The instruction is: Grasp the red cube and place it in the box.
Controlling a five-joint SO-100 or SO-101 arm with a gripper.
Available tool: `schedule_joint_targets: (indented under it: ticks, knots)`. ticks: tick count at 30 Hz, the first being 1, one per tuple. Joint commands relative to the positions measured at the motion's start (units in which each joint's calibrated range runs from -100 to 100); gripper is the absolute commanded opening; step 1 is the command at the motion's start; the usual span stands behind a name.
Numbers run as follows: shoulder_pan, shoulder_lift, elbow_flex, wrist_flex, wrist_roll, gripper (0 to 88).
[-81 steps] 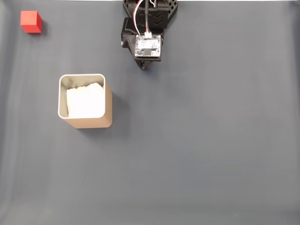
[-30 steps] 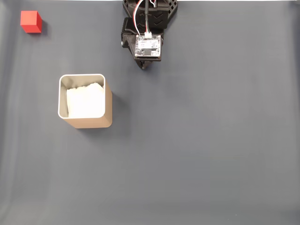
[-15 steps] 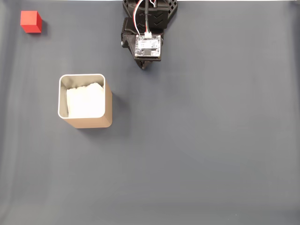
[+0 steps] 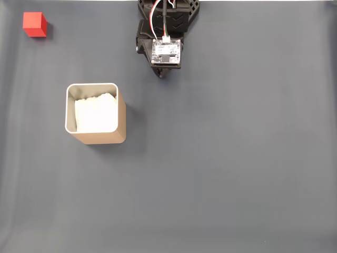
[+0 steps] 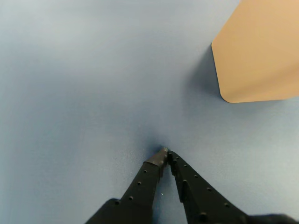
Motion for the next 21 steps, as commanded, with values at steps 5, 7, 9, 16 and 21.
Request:
schedule_joint_targets:
  ticks: [5, 7, 9, 16, 21]
  knots:
    - [-0.3, 0.09, 0.64, 1.06, -0.44, 0.8]
    - [-0.23, 0.09, 0.64, 0.81, -0.49, 0.8]
    - [-0.23, 0.09, 0.64, 0.81, -0.49, 0.8]
    - [-0.3, 0.09, 0.64, 0.81, -0.1, 0.3]
    - [-0.3, 0.09, 0.64, 0.16, 1.51, 0.3]
